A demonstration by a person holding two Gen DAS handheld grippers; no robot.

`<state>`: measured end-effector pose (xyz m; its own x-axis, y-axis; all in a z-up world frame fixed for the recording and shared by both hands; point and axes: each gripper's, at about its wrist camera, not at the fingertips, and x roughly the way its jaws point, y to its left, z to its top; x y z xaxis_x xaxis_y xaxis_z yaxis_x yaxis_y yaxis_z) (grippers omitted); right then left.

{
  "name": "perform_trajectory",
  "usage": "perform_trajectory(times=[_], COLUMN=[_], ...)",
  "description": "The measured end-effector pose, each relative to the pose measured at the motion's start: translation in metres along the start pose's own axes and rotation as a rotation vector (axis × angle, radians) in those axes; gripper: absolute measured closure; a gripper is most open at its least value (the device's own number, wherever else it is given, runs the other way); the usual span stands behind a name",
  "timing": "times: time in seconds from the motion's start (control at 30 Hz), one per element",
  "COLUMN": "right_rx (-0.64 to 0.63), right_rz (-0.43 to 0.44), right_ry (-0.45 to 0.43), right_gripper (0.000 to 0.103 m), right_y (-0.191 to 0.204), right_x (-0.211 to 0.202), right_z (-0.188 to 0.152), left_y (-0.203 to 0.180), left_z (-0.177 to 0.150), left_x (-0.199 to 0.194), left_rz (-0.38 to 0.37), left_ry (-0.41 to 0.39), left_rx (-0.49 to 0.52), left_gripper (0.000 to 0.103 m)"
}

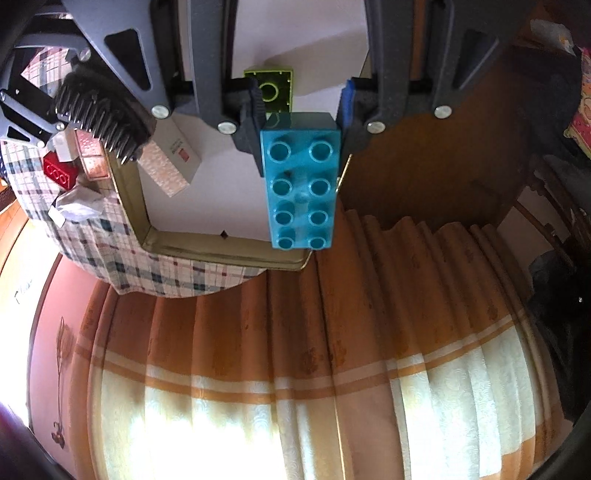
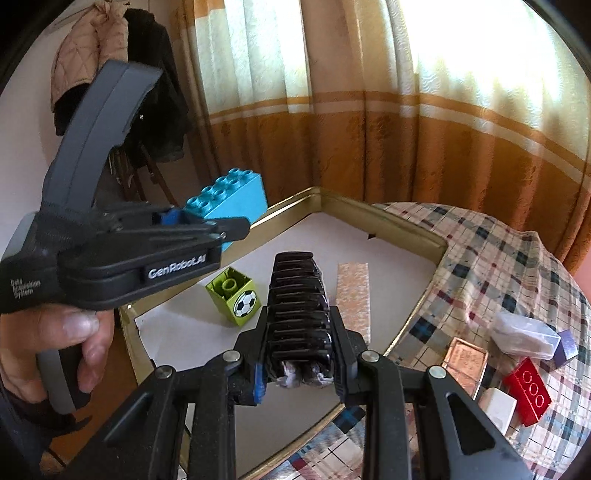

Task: Organize rigid objects
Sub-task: 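Lift the blue brick and black comb and carry both toward the gold tray, then open both tools to release the blue brick and black comb into the tray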

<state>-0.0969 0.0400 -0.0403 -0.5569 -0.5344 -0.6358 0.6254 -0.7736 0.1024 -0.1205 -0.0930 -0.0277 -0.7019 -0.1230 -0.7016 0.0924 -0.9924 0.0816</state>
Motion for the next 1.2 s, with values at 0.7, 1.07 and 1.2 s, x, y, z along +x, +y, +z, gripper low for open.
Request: perform_trajectory(times=[0.7, 1.07, 1.2], right_rx=[-0.004, -0.001, -0.011], right_rz=[-0.005, -0.014, -0.025], right_ry=[0.075, 0.076, 0.067], right_gripper=[0.073, 0.073, 0.062], right_y=[0.001, 0.000, 0.004], right_x=[0.024, 0.028, 0.027], right_z=[-0.007, -0.007, -0.006], left_y=[-0.010, -0.014, -0.012], left_z=[0.005, 0.007, 0.006], left_x=[0.022, 0.028, 0.024], left_rz=[0.019, 0.019, 0.045], left_ry=[0.064, 0.088, 0.072], left_rx=[0.044, 0.059, 0.044], left_gripper=[0.073, 0.072, 0.055])
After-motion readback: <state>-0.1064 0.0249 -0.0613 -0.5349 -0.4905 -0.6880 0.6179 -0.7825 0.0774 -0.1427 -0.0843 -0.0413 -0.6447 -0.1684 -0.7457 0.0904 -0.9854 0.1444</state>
